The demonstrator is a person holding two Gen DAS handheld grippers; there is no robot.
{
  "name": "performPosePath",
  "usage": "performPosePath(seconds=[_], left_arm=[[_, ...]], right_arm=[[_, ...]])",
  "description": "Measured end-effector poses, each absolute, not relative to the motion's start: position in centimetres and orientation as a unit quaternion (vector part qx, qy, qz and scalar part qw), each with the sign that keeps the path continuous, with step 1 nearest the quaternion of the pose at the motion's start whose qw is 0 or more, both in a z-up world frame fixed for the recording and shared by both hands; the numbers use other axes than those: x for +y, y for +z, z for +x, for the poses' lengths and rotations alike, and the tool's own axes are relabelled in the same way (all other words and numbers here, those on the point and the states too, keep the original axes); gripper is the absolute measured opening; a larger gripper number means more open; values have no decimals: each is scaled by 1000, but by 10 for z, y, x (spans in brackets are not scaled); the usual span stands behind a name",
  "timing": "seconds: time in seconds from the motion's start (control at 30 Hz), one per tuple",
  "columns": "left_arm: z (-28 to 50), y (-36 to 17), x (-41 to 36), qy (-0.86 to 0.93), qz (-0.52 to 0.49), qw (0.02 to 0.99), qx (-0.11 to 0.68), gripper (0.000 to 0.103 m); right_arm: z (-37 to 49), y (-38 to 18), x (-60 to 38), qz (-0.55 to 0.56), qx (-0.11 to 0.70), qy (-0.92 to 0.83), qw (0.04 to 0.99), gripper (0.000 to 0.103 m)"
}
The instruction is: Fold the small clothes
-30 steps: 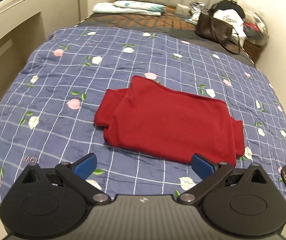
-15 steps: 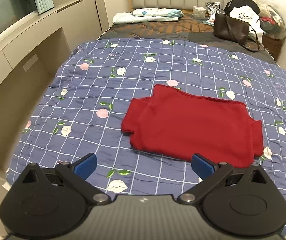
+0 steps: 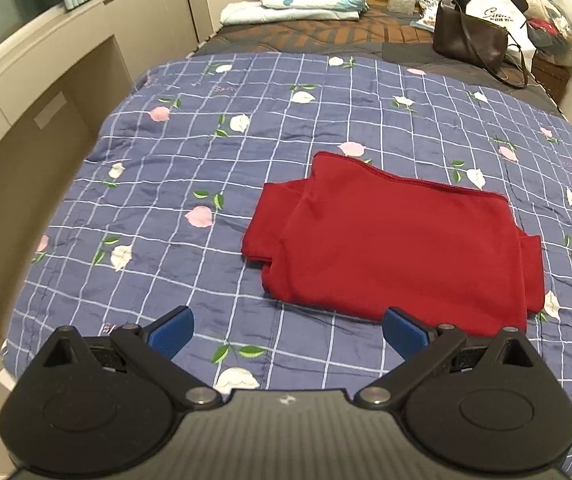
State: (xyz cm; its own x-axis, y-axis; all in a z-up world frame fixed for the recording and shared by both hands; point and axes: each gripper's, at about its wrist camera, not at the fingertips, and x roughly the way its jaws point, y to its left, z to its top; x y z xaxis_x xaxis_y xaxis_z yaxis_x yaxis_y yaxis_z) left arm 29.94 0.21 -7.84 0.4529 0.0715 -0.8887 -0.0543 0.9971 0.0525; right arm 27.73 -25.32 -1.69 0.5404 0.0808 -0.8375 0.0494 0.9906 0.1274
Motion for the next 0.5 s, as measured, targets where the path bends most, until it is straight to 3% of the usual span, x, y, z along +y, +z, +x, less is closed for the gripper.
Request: performPosePath(seconds=[0.5], left_arm=[[375,-131,49,15,27,820,572,103]], right_arm=[[331,-68,-203,54,522,-48,850,102]])
